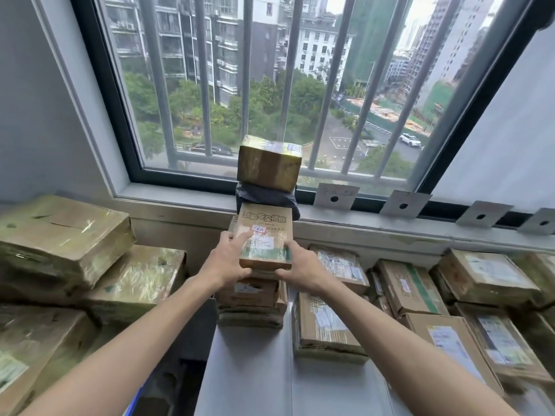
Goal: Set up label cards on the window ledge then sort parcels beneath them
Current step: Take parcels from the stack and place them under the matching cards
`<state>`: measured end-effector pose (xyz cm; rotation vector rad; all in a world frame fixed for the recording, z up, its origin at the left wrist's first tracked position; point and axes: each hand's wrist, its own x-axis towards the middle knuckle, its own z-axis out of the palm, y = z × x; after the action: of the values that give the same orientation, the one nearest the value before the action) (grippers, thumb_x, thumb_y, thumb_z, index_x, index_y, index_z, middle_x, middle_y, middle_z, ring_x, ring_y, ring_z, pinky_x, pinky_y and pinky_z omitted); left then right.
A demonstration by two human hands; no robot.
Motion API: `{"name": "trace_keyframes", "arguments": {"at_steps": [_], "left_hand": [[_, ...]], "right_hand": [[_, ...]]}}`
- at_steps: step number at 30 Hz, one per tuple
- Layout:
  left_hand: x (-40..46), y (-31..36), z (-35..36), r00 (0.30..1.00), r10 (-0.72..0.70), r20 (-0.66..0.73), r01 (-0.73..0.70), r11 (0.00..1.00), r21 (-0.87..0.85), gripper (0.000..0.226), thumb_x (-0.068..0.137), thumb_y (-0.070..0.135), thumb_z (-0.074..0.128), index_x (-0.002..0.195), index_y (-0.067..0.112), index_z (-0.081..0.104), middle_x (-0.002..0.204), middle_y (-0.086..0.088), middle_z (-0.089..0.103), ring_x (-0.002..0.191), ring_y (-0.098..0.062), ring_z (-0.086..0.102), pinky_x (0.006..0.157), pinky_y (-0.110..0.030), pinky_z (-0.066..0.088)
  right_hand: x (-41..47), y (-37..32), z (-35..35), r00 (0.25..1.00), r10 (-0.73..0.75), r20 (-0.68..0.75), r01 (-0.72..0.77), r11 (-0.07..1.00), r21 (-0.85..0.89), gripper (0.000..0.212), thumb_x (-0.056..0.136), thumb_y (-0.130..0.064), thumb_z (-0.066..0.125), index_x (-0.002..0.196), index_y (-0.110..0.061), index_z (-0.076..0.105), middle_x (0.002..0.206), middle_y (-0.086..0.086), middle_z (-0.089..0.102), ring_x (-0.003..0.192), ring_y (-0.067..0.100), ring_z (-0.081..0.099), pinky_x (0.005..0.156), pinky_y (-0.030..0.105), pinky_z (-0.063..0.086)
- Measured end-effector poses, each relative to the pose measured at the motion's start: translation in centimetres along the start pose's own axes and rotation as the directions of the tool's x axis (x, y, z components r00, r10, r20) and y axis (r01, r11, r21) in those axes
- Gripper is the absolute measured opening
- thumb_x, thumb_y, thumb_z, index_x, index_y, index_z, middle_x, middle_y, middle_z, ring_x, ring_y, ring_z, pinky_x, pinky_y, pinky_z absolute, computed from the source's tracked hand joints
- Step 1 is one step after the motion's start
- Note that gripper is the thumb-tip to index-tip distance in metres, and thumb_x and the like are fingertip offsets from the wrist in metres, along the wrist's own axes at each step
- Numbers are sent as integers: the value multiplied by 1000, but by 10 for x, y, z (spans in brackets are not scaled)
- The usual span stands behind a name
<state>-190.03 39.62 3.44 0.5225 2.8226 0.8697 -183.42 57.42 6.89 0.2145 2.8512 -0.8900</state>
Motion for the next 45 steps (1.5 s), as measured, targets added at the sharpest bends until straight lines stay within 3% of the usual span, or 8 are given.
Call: {"name": "trace_keyframes", "arguments": {"at_steps": [4,11,16,20,25,31,45], "left_hand": [[-9,15,13,998,65,-23,-65,998,-23,84,78,19,80,149,31,36,140,-7,38,126,-27,50,105,-35,44],[-17,80,31,984,179,21,-179,984,10,86,78,24,80,150,32,34,132,-7,44,121,-23,50,95,-24,40],[-37,160,55,970,242,30,-243,969,53,86,78,28,79,149,39,31,136,-5,42,118,-24,54,96,-35,50],[-57,225,86,953,298,50,-299,954,4,83,79,22,78,149,35,34,134,-6,41,121,-27,52,103,-34,44],[-80,293,130,922,384,44,-384,923,-23,82,80,23,79,148,33,35,131,-6,42,116,-23,53,98,-29,46],[-100,362,172,892,445,76,-443,895,-44,86,77,33,82,148,36,35,130,-5,42,118,-26,54,102,-40,48],[-92,454,266,833,514,203,-521,853,-21,84,76,50,79,146,36,35,130,-1,38,113,-25,57,95,-35,50]], "right_hand": [[-18,16,-7,998,22,-61,-21,1000,17,58,91,-19,68,143,-17,43,135,5,61,107,16,60,84,19,43],[-68,55,-50,986,95,-138,-97,995,-10,60,90,-25,68,145,-18,45,137,8,60,115,24,60,95,31,50],[-123,102,-98,969,139,-205,-144,990,-10,60,89,-28,70,143,-20,47,134,7,62,114,23,61,96,30,48],[-173,147,-136,952,172,-252,-181,983,-11,59,88,-29,68,143,-21,48,134,8,62,117,25,59,97,31,47],[-229,204,-168,933,201,-298,-210,978,1,59,90,-27,69,144,-24,46,133,7,63,114,24,61,96,30,48],[-282,263,-199,907,244,-344,-246,968,37,61,91,-27,70,146,-21,45,141,4,58,123,22,57,105,31,44],[-322,381,-230,853,395,-340,-370,919,140,62,87,-30,71,144,-27,46,137,-2,61,122,18,57,97,25,44]]}}
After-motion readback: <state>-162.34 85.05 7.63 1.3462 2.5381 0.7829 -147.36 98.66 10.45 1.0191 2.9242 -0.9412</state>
